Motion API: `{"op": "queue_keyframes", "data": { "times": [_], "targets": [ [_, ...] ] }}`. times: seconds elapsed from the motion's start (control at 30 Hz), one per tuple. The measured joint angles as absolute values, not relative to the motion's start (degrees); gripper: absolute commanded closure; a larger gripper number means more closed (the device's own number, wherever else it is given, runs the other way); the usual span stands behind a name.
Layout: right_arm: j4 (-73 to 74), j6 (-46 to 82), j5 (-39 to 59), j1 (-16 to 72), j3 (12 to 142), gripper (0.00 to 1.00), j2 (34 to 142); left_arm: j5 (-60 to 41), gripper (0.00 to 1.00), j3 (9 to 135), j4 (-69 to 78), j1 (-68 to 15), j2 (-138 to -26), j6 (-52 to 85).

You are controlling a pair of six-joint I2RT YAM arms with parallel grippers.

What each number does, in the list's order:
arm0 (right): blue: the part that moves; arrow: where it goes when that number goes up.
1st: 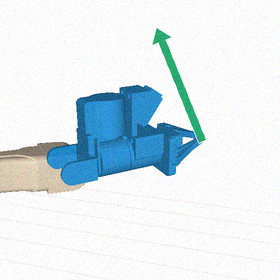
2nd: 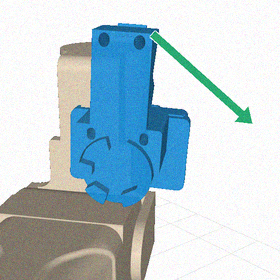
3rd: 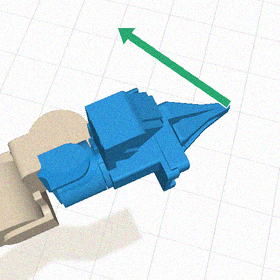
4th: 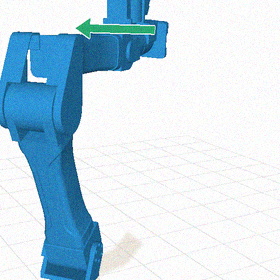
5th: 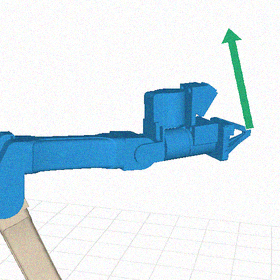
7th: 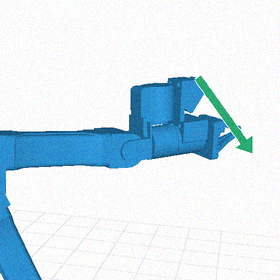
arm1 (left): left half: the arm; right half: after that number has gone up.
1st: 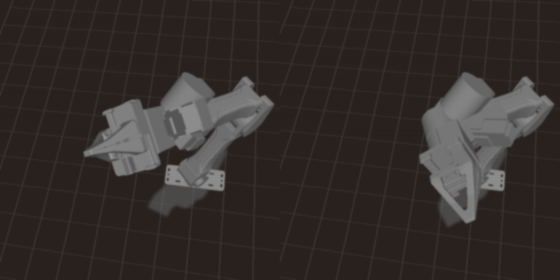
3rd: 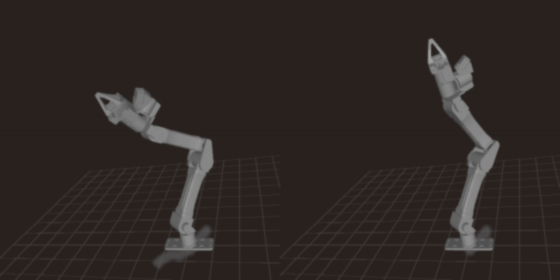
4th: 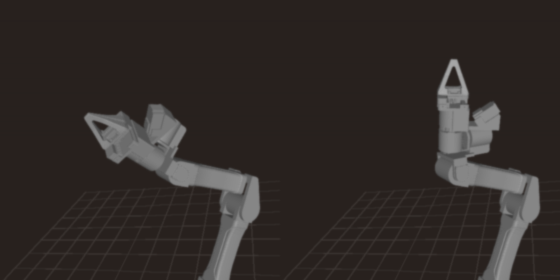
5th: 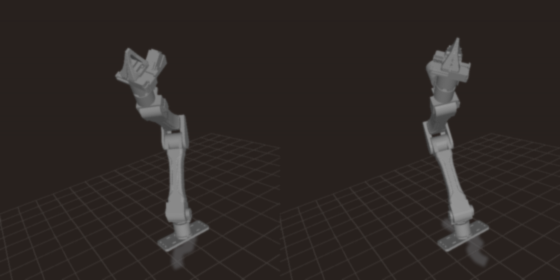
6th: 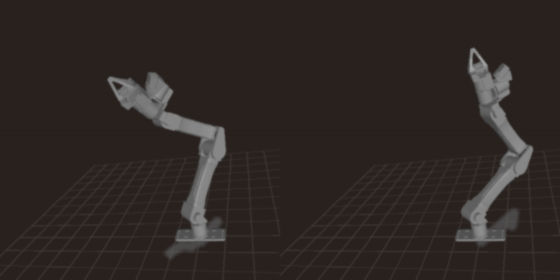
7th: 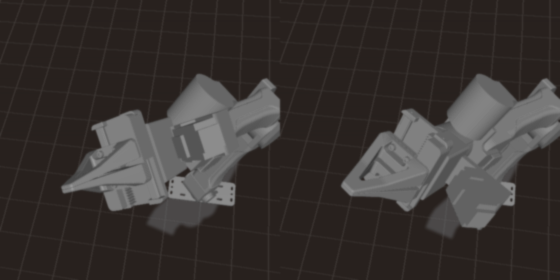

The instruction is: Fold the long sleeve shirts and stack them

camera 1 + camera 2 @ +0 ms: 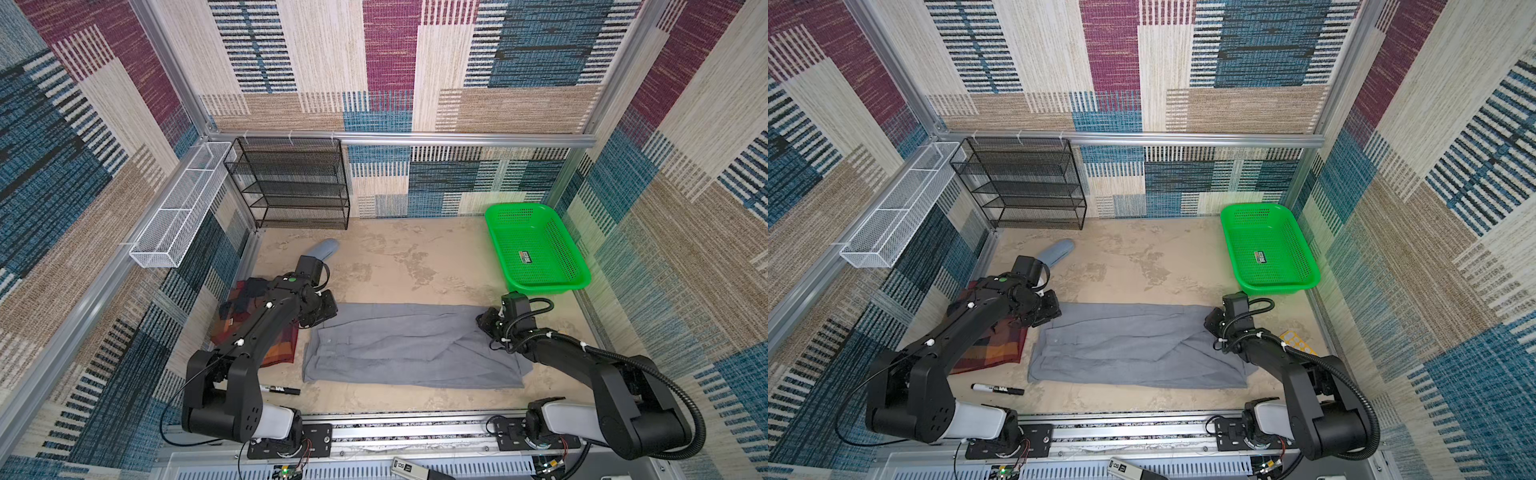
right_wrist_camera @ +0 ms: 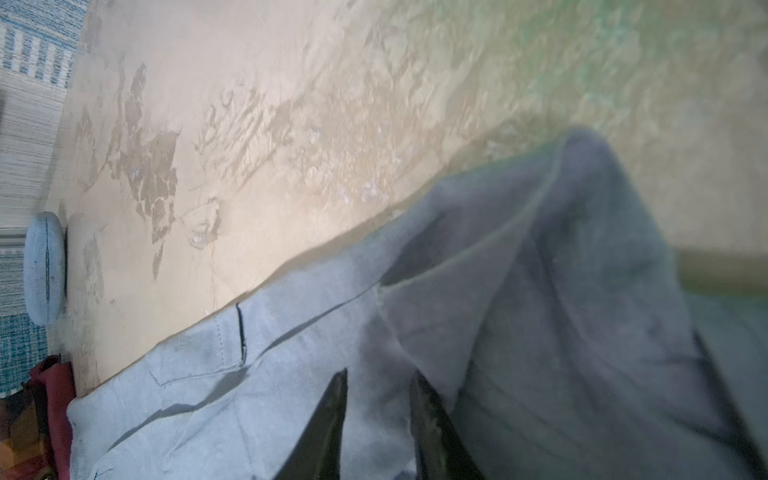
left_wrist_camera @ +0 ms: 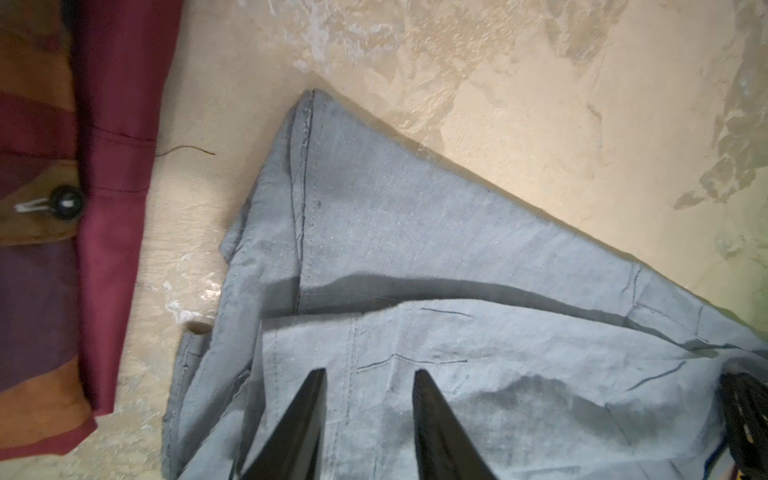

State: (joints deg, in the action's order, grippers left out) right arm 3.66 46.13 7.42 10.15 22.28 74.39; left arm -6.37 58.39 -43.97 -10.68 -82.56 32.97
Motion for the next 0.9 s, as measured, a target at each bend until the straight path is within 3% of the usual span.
{"op": "queue_keyframes", "data": {
  "times": [0.23,0.53,0.67,0.9],
  "targets": [
    [9.78,46.57,9.54,10.15,23.0,0.69,79.2,-7.68,0.6,57.45,-43.27,-10.76,-84.84,32.99],
    [13.89,41.67,12.88,10.15,40.97,0.66,98.98,-8.49,0.59,56.18,-43.16,-10.76,-80.93,33.91],
    [14.61,40.27,15.9,11.31,49.21,0.58,105.75,-9.56,0.55,53.65,-43.53,-10.94,-77.34,36.07],
    [1.67,35.53,8.6,19.09,56.4,0.46,102.28,-10.7,0.55,52.82,-43.75,-12.19,-74.13,38.24]
  ]
}}
